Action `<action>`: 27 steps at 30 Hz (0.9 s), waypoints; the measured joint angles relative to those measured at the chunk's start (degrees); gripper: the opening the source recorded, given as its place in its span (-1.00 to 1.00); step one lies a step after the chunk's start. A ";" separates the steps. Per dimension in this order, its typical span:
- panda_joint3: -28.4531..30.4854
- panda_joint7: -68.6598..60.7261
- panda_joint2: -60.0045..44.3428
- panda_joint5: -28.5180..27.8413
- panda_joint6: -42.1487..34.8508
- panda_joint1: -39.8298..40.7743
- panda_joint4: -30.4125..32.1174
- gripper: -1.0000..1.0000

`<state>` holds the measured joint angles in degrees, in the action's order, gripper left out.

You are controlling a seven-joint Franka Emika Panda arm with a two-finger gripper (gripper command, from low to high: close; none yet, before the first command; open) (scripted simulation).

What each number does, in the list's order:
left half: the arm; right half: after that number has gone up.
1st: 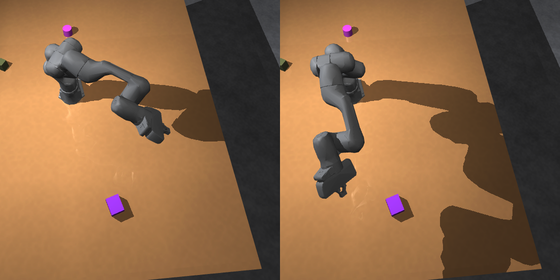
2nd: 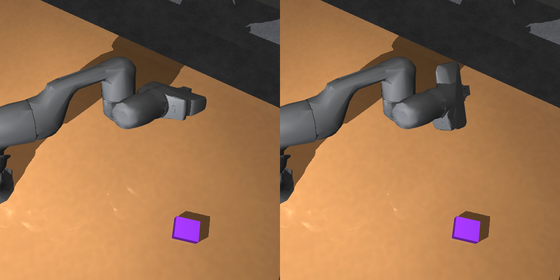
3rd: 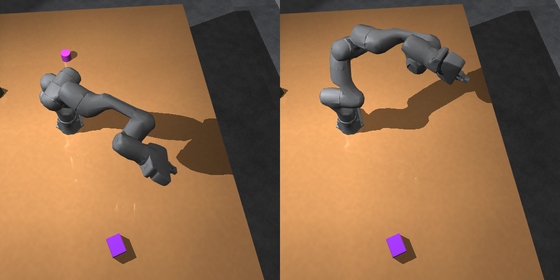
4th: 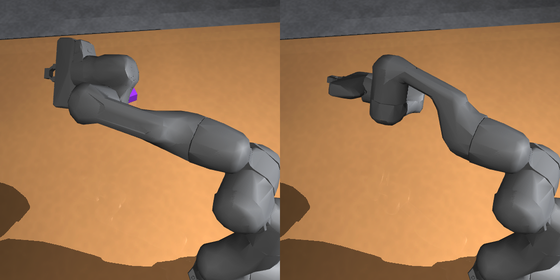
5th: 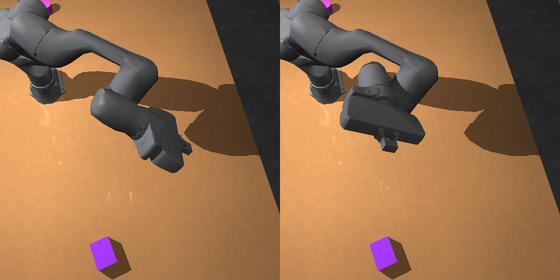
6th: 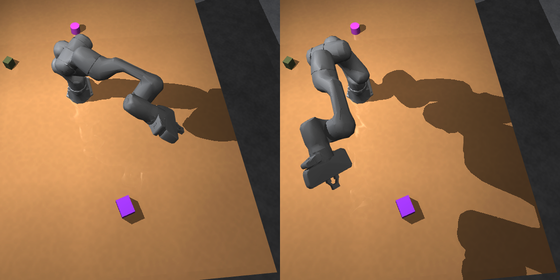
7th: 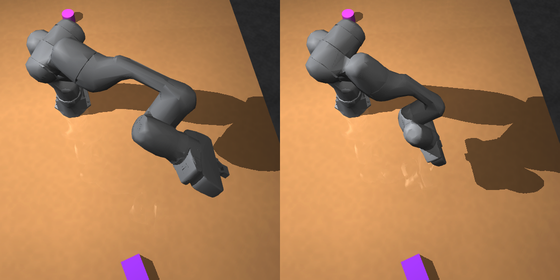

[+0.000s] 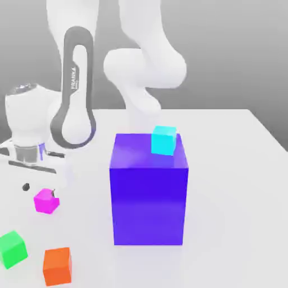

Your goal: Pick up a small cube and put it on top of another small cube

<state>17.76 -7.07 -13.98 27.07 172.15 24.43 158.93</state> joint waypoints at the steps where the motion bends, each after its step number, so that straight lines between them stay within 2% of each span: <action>1: -2.24 -1.13 -1.00 1.51 0.74 1.87 -0.24 0.00; 3: -6.55 -3.60 -3.07 4.83 2.23 5.35 -0.72 0.00; 4: -8.17 -4.35 -3.79 5.84 2.78 6.71 -0.87 -1.00; 10: -8.99 -4.65 -4.15 6.25 2.95 7.42 -0.94 -1.00; 12: -6.89 -3.54 -3.12 4.74 2.21 5.70 -0.73 -1.00; 15: -1.04 -0.43 -0.36 0.52 0.21 0.91 -0.09 -1.00; 21: 8.95 8.84 5.82 -11.86 -3.73 -6.14 1.70 -1.00; 27: 12.94 16.81 11.39 -22.57 -7.68 -7.72 3.25 -1.00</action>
<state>30.69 9.74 -2.59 4.49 164.47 16.71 162.19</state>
